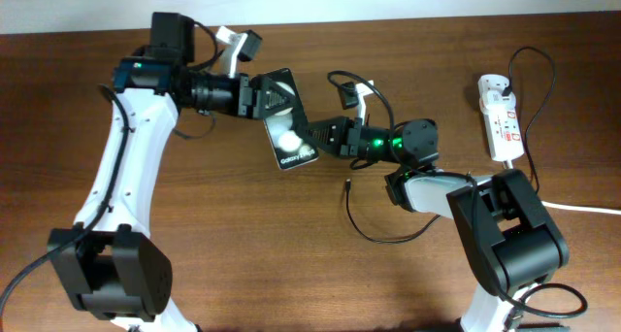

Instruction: Plug charger to phone and switch on socket

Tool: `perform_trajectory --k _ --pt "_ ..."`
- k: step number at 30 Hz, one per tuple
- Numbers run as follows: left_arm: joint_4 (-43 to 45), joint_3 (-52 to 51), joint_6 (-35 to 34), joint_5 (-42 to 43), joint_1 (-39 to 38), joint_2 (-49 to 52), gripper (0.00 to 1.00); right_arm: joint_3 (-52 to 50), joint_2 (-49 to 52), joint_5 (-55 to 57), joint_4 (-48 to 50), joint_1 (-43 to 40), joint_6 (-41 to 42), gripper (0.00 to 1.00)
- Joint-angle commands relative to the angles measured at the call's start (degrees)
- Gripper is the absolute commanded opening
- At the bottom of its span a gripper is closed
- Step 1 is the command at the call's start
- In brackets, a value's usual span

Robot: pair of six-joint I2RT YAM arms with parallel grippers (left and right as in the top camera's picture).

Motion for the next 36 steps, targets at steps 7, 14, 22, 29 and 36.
perform_trajectory --k 7,14,22,29,36 --pt "0.31 0.79 1.16 9.7 -2.12 -1.33 0.68 0.52 -1.36 15.63 3.85 1.07 1.42 0.04" --pt "0.33 0.79 1.16 9.7 -2.08 -1.33 0.56 0.52 -1.31 17.77 3.8 1.07 1.42 0.04" --pt "2.05 0.79 1.14 9.68 -2.08 -1.33 0.35 0.5 -1.31 12.33 3.8 1.07 1.42 0.04" --pt "2.78 0.79 1.14 9.66 -2.08 -1.33 0.37 0.5 -1.31 8.68 3.78 1.07 1.44 0.04" --pt "5.46 0.79 1.09 9.46 -2.08 -1.33 0.25 0.46 -1.31 6.93 3.17 1.07 1.44 0.04"
